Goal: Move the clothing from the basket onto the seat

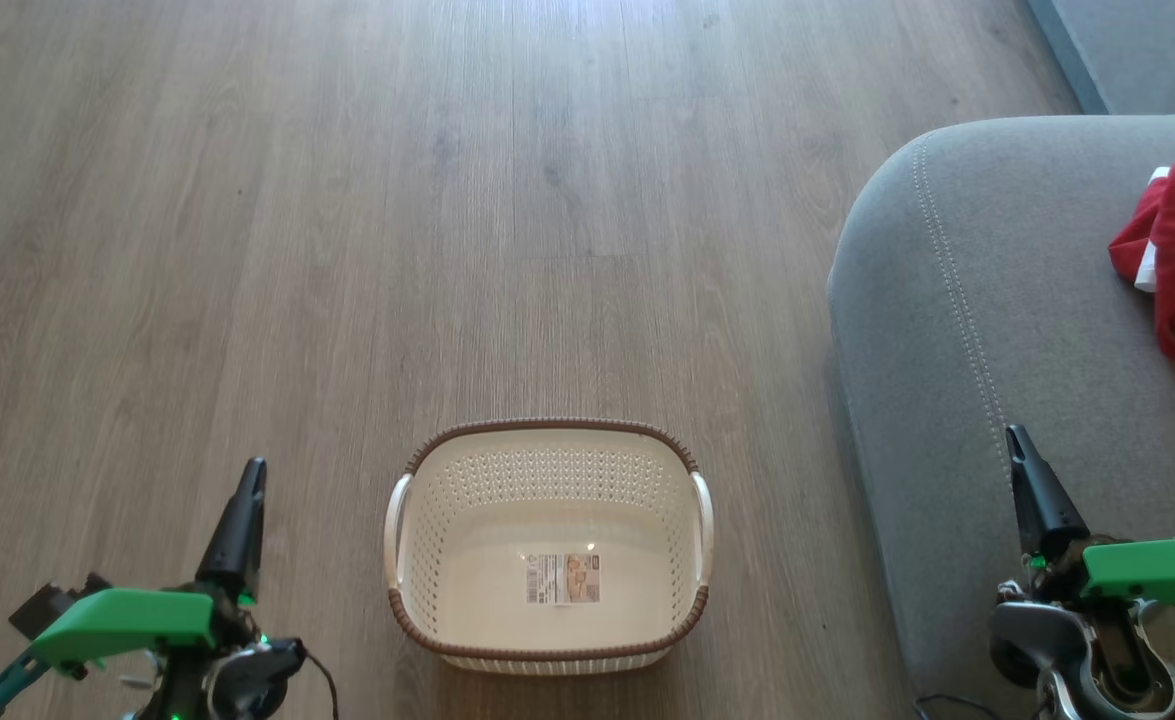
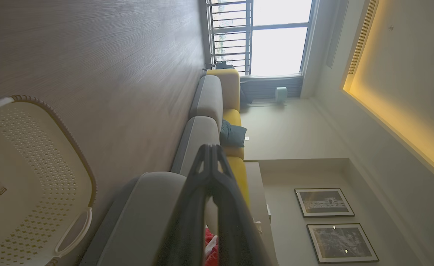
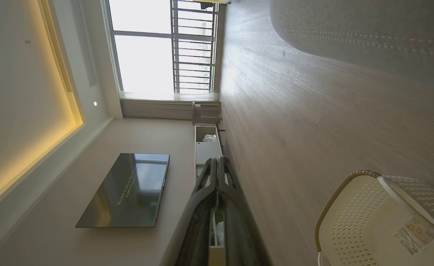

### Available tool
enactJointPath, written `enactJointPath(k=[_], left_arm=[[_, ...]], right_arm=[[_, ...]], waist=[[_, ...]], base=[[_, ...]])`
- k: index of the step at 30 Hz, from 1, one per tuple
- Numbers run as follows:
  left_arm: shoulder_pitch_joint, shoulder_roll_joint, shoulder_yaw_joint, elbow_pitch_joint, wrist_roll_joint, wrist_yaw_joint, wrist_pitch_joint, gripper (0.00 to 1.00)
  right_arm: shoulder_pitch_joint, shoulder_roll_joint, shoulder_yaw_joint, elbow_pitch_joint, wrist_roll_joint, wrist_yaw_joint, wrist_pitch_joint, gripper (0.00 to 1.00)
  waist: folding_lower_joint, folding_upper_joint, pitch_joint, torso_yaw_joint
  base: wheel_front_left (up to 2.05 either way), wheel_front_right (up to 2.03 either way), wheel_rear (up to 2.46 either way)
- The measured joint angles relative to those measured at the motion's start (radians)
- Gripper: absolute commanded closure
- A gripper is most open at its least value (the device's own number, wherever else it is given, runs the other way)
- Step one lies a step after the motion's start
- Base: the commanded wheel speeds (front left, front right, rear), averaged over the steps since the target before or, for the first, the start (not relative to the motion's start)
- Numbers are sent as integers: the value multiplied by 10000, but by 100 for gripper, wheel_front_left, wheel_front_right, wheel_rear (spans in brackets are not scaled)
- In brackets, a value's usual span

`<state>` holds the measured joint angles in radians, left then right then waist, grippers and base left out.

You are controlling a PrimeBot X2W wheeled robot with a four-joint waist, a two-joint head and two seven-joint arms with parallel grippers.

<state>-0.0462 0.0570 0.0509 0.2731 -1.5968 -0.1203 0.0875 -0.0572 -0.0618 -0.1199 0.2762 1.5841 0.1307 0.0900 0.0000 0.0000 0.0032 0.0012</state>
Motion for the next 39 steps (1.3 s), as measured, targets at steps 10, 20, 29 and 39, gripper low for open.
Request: enactJointPath(k=[10,20,29,39], left_arm=[[-8,-2,113,4,-228,-10,50,100],[-10,-6,127,4,-228,-10,82,100],[-12,-10,134,4,-228,-10,94,100],[-13,-15,142,4,-226,-10,96,100]], right_arm=[[-2,13,-31,10,274,0,82,100],[-2,27,-44,10,274,0,84,100],[-2,50,-50,10,274,0,84,100],[-2,58,-56,10,272,0,84,100]], waist=[[0,0,-1,-14],[0,0,-1,-13],[0,0,-1,-13],[0,0,-1,-13]], base=[[0,0,0],[0,0,0],[0,0,0],[0,0,0]])
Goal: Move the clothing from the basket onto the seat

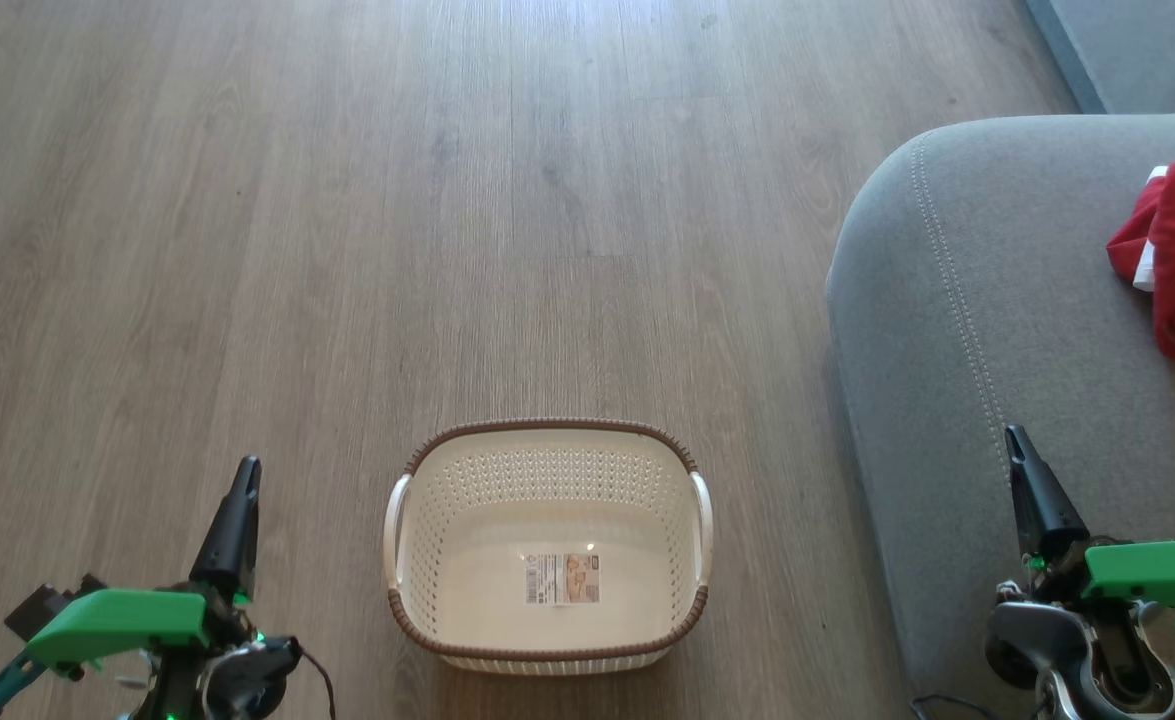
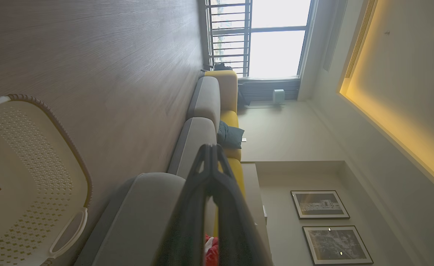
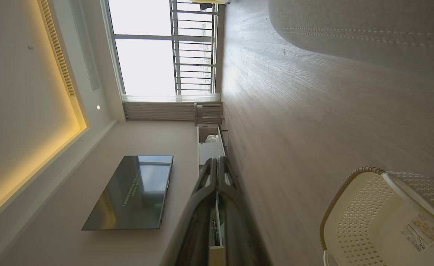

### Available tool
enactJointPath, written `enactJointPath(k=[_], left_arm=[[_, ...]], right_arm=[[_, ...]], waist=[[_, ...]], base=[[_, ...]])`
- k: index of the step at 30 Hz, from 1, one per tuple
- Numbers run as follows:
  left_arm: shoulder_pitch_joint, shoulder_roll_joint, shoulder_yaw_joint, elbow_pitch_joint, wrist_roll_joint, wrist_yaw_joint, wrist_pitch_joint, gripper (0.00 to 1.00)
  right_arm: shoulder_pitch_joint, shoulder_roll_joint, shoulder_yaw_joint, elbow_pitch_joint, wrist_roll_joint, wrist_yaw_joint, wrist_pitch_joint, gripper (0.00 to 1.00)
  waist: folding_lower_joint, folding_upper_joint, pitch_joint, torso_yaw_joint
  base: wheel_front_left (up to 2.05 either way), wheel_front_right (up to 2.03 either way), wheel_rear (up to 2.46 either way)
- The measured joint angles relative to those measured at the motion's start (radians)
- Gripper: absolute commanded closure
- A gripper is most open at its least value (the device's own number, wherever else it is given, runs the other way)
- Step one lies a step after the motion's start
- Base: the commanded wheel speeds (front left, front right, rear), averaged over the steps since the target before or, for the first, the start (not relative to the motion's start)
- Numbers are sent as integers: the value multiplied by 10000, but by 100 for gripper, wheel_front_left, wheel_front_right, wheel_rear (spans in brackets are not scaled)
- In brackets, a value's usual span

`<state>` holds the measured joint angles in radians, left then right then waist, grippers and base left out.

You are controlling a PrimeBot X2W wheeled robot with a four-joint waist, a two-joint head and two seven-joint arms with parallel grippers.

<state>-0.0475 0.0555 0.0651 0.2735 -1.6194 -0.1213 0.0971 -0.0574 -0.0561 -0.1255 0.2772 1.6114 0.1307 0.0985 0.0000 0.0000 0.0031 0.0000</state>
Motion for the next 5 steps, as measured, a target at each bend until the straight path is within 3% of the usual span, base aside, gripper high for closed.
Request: enactJointPath(k=[5], left_arm=[[-2,-2,4,0,0,0,29,100]], right_arm=[[0,4,-2,0,0,0,2,100]], waist=[[0,0,0,0]], base=[[0,0,0]])
